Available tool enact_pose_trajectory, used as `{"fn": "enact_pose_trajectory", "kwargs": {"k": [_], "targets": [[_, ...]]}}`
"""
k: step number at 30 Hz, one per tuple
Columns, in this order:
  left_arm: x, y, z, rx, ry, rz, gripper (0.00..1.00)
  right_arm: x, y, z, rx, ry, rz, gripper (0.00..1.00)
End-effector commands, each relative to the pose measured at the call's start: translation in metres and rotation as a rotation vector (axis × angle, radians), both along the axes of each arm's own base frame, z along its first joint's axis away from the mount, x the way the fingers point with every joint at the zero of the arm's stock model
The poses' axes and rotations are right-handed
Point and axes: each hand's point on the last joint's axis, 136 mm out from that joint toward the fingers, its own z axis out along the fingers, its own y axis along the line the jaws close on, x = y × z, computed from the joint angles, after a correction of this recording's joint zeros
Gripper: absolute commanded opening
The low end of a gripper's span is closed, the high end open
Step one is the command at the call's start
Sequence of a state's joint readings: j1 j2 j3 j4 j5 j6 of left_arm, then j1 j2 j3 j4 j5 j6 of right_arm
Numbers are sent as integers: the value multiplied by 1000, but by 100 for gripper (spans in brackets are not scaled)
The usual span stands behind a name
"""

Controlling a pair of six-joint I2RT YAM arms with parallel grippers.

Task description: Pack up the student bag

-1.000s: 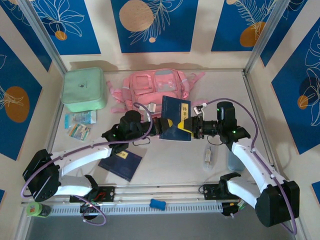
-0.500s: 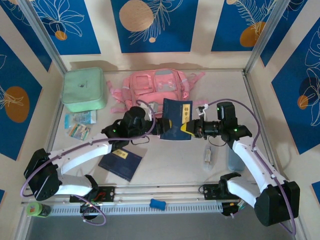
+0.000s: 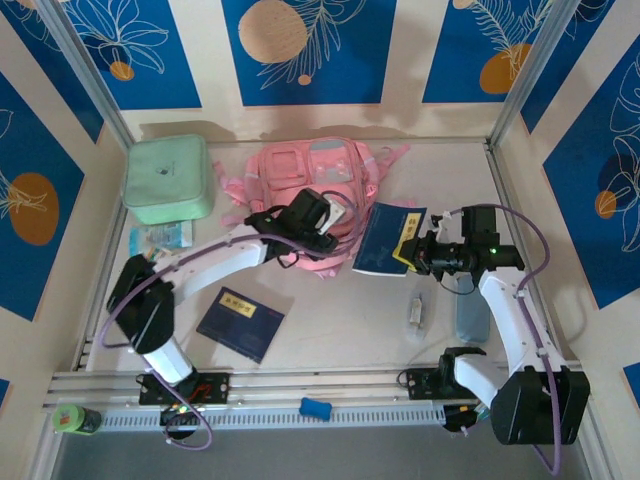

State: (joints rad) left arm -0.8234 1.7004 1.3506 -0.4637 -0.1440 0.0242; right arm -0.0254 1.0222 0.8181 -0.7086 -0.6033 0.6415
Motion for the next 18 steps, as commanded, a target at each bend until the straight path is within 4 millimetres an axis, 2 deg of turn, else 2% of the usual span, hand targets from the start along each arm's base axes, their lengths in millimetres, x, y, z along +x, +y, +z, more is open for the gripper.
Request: {"fn": "enact_pose_trajectory", "kwargs": {"k": [1, 4, 12, 18], "targets": [[26, 6, -2, 131, -49, -69, 55, -3, 0, 2, 8, -4, 23, 0], [48, 7, -14, 169, -16, -52, 57, 0, 0, 3, 14, -3, 26, 0], [74, -3, -54, 194, 93, -99, 59, 4, -2, 6, 16, -7, 29, 0], [89, -10, -71, 203, 132, -113, 59, 6, -2, 3, 24, 0, 31, 0]]}}
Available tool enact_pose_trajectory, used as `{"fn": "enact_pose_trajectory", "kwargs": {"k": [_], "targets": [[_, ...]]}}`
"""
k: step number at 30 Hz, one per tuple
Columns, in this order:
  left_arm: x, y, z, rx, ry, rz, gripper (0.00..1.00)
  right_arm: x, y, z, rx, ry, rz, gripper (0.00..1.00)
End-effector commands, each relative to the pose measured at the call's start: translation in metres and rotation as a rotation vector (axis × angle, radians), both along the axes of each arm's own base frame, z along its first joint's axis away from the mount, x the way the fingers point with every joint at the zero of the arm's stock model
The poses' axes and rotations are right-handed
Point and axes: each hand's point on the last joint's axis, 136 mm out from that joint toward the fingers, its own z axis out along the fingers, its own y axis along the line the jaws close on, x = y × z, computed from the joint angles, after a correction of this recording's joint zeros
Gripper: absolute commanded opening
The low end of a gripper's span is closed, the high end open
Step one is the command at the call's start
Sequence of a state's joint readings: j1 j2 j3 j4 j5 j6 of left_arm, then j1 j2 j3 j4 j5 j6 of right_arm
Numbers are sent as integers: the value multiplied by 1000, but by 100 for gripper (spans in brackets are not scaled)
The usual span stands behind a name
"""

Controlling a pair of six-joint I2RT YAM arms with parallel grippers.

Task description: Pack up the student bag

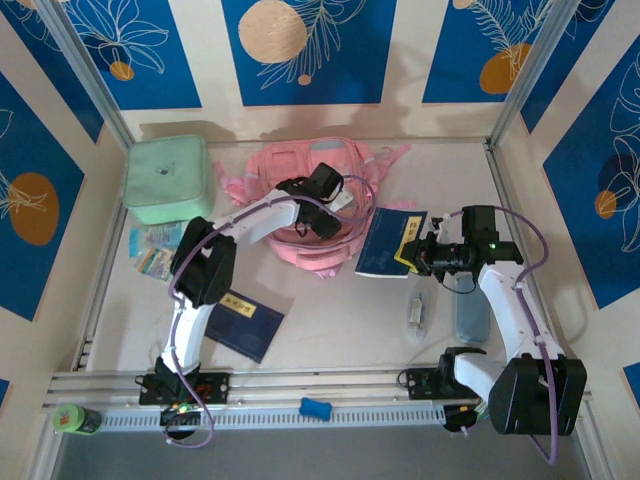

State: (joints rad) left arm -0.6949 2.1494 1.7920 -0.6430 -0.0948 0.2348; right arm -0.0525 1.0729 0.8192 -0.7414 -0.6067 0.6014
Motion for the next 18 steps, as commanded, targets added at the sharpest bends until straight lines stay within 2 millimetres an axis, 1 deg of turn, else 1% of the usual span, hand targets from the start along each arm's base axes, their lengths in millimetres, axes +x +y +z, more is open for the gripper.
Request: {"fn": "enact_pose_trajectory", "kwargs": {"k": [1, 2, 3, 6, 7, 10, 12, 13, 16, 18], "targets": [[3, -1, -5, 17, 39, -35, 59, 5, 3, 15, 36, -50, 33, 0], [5, -1, -7, 26, 35, -33, 58, 5, 3, 14, 41, -46, 31, 0], [10, 1, -8, 41, 15, -20, 54, 5, 3, 14, 46, -46, 30, 0], [21, 6, -4, 51, -24, 9, 37, 7, 2, 15, 53, -53, 28, 0], [22, 6, -3, 49, -31, 8, 29, 8, 2, 15, 51, -53, 28, 0], [20, 3, 7, 32, -29, -4, 14, 7, 2, 13, 61, -46, 26, 0], [14, 1, 17, 15, -23, -12, 3, 6, 3, 13, 64, -48, 28, 0], [12, 0, 23, 4, -26, -15, 0, 6, 2, 13, 61, -49, 27, 0], [3, -4, 49, -21, -57, -25, 0, 5, -1, 11, 42, -45, 22, 0], [-4, -6, 70, -37, -84, -23, 0, 2, -1, 11, 41, -40, 20, 0]]}}
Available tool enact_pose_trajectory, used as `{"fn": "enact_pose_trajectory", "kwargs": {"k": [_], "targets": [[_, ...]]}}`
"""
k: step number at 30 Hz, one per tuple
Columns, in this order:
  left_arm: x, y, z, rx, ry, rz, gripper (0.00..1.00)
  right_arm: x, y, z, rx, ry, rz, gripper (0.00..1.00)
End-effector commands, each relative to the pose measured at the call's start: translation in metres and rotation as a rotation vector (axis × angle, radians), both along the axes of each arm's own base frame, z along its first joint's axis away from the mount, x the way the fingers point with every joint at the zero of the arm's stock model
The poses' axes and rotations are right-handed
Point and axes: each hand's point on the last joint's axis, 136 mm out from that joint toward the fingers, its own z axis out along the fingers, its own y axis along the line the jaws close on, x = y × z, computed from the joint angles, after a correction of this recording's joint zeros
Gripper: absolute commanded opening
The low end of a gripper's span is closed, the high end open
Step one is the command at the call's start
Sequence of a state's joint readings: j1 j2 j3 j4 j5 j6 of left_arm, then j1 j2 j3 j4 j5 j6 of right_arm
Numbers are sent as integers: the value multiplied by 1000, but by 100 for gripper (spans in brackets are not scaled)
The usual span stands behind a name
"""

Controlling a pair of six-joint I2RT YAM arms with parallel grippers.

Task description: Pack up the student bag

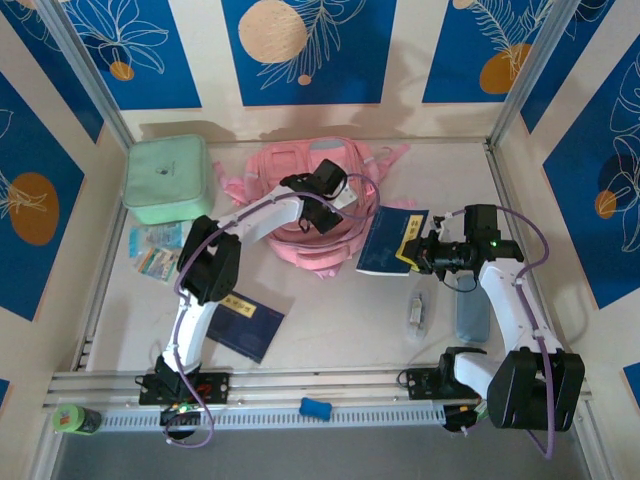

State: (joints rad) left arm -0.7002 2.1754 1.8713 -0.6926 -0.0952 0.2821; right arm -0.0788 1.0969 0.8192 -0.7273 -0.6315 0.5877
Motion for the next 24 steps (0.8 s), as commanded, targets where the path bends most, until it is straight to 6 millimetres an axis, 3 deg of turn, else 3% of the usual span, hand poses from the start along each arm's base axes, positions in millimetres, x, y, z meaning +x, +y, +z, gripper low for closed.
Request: {"fn": "enact_pose_trajectory", "kwargs": {"k": [1, 5, 8, 15, 19, 24], "targets": [[-13, 0, 70, -78, -68, 17, 0, -4, 2, 11, 18, -35, 24, 0], [-23, 0, 114, -158, -106, 0, 0, -10, -2, 6, -34, -16, 20, 0], [-23, 7, 134, -158, -154, 0, 0, -15, 1, 4, -21, -5, 27, 0], [-35, 8, 177, -225, -204, -42, 0, -15, 46, -8, 38, 11, 156, 0], [-41, 9, 200, -278, -219, -33, 0, 5, 76, -13, 42, -22, 194, 0], [-40, 11, 214, -317, -245, 4, 0, 46, 118, -24, 13, -80, 241, 0]]}}
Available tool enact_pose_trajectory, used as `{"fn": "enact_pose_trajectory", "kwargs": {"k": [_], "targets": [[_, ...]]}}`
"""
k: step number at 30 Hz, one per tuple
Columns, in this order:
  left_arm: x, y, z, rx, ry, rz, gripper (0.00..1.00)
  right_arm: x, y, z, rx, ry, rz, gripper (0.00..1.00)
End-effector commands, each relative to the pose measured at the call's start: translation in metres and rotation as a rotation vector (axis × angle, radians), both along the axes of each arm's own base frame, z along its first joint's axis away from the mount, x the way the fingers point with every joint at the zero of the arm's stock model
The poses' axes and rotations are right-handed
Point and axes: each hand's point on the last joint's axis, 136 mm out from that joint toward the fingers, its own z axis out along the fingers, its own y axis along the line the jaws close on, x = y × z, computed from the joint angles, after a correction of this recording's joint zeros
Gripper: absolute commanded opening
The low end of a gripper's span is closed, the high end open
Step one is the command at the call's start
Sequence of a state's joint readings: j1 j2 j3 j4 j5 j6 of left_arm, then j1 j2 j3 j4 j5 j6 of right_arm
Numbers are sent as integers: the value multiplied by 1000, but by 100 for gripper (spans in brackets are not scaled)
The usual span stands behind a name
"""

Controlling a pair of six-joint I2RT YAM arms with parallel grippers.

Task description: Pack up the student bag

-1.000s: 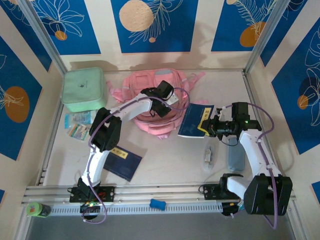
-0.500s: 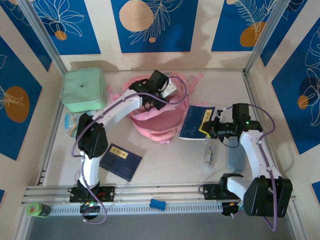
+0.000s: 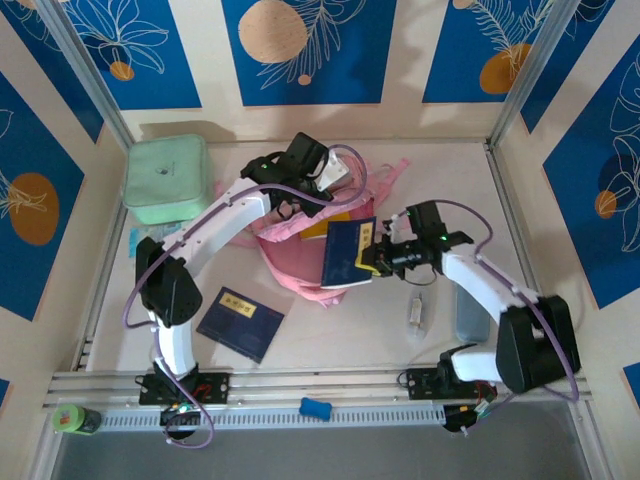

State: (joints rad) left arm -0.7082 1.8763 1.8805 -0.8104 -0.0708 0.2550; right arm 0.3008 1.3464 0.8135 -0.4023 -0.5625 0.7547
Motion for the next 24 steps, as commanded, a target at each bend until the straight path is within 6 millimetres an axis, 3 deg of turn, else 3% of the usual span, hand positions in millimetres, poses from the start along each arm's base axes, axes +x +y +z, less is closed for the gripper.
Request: {"fn": "enact_pose_trajectory", "kwargs": {"k": [1, 8, 12, 19, 21, 24], "targets": [[-5, -7, 77, -168, -121, 8, 0, 48, 28, 14, 37, -132, -8, 0], [-4, -11, 76, -200, -102, 23, 0, 110, 50, -23, 7, -136, -48, 0], [-4, -10, 75, -199, -109, 23, 0, 121, 45, -45, -66, -84, -57, 15], [-8, -10, 70, -197, -105, 5, 0, 86, 13, -46, -306, -123, -89, 45], [-7, -9, 69, -193, -106, 5, 0, 72, 0, -51, -332, -91, -120, 46], [-7, -7, 68, -181, -106, 10, 0, 52, -7, -54, -357, -85, -143, 39]]}}
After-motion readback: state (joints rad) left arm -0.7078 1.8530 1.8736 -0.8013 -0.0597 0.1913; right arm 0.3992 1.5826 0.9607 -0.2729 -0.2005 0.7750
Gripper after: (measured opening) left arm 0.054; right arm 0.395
